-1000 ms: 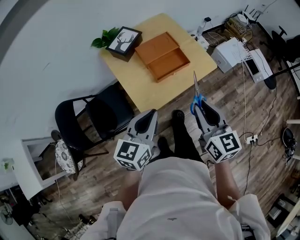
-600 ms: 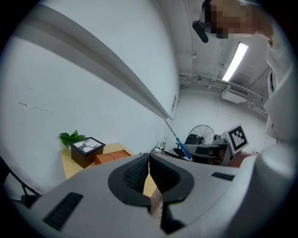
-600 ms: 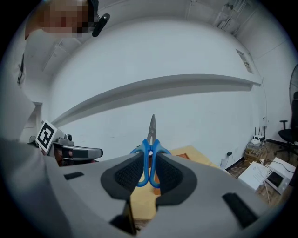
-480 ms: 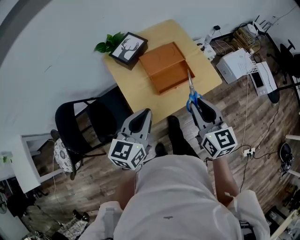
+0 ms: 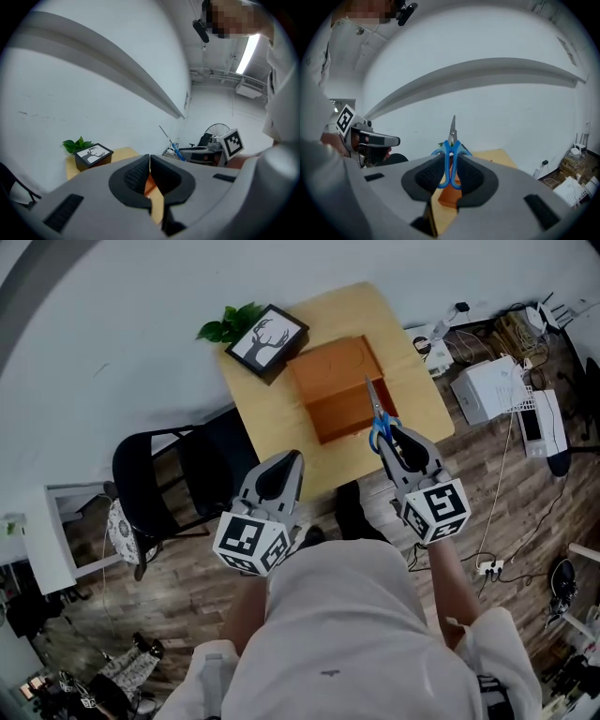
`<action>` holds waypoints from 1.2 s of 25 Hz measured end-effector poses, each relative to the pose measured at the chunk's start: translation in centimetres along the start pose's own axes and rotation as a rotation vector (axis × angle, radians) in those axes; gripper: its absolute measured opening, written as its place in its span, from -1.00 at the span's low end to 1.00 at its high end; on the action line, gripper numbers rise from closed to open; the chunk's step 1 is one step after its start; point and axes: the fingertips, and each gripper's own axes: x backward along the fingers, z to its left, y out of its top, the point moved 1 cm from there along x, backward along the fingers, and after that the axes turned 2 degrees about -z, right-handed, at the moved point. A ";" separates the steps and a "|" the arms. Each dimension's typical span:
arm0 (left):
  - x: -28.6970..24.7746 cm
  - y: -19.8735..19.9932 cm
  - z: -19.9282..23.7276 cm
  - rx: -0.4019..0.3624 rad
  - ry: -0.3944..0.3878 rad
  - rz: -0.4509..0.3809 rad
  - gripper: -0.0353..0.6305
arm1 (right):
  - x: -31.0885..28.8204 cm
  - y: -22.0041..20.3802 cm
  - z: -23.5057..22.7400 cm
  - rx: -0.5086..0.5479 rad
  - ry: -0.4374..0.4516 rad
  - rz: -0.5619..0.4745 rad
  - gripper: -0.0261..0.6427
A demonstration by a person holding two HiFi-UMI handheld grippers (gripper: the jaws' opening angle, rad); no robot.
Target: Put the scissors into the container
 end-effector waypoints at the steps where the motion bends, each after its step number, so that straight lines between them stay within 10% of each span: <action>1: -0.4 0.1 0.1 0.001 0.012 0.000 -0.87 | -0.6 -0.1 -0.3 0.010 0.019 0.008 -0.67; 30: -4.6 -2.3 1.5 0.099 0.259 0.009 -0.87 | -11.2 -11.6 -4.7 0.500 0.483 0.338 -0.67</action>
